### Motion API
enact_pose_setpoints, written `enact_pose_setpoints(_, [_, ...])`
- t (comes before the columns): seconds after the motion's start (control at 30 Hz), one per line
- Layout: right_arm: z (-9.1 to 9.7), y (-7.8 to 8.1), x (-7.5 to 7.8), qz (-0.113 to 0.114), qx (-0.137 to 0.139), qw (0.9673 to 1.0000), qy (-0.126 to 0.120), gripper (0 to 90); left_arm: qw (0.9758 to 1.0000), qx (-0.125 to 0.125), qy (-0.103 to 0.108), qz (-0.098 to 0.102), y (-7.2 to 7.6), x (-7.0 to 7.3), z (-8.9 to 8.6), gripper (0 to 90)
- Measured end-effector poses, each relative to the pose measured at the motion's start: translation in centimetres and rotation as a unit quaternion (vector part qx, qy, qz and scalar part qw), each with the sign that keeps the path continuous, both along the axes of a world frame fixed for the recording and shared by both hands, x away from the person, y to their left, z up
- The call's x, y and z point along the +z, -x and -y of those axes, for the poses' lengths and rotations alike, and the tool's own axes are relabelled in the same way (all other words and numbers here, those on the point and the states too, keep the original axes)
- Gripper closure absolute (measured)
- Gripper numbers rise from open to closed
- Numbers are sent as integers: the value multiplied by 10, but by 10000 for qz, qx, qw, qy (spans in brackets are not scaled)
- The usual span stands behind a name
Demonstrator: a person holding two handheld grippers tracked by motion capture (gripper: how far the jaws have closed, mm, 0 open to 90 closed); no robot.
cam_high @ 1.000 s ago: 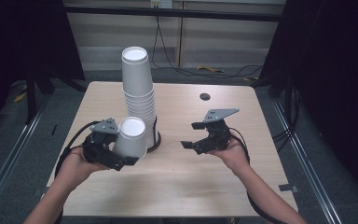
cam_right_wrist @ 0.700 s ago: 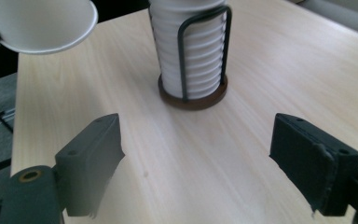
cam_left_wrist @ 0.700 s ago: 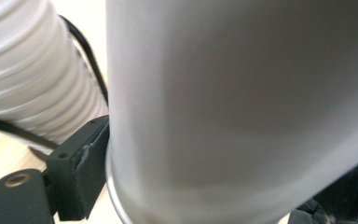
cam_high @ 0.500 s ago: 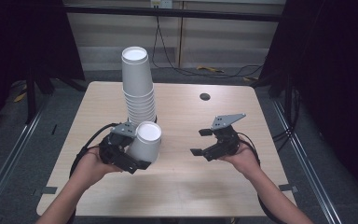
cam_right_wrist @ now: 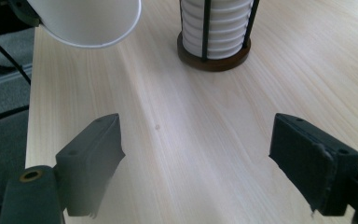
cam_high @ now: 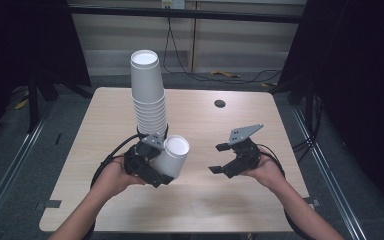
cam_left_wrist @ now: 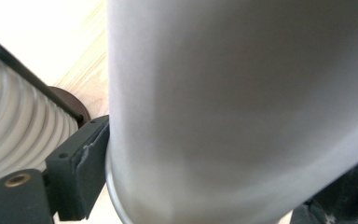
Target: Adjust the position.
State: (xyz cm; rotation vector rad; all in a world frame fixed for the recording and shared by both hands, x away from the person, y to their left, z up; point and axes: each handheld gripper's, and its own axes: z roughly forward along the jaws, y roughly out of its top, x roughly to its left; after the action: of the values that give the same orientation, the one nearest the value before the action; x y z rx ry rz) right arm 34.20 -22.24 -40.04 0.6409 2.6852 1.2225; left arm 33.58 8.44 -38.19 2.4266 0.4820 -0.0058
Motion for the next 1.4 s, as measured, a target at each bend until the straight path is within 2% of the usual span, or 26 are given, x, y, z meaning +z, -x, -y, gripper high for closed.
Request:
enact_pose_setpoints(0.33, [2, 3, 1, 37, 123, 9995, 273, 160, 9991, -235, -344, -43, -5, -4, 20, 125])
enact_pose_setpoints(0.6, [4, 4, 3, -86, 253, 9988, 408, 150, 9979, -276, -571, -103, -7, -6, 31, 125])
enact_pose_setpoints(0.77, [2, 5, 5, -100, 380, 9976, 564, 147, 9963, -401, -755, -68, -10, -5, 38, 125])
enact_pose_setpoints(1.07, [-2, 6, 8, -240, 516, 9951, 813, 141, 9944, -474, -947, -20, -10, -5, 49, 125])
enact_pose_setpoints(1.27, [0, 5, 12, -249, 540, 9948, 824, 138, 9920, -573, -1125, 16, -11, -6, 57, 125])
enact_pose_setpoints(1.3, [0, 5, 12, -265, 560, 9947, 819, 138, 9922, -534, -1125, 14, -10, -6, 58, 125])
enact_pose_setpoints(1.4, [1, 5, 14, -309, 619, 9941, 836, 138, 9904, -610, -1242, 40, -11, -5, 63, 125])
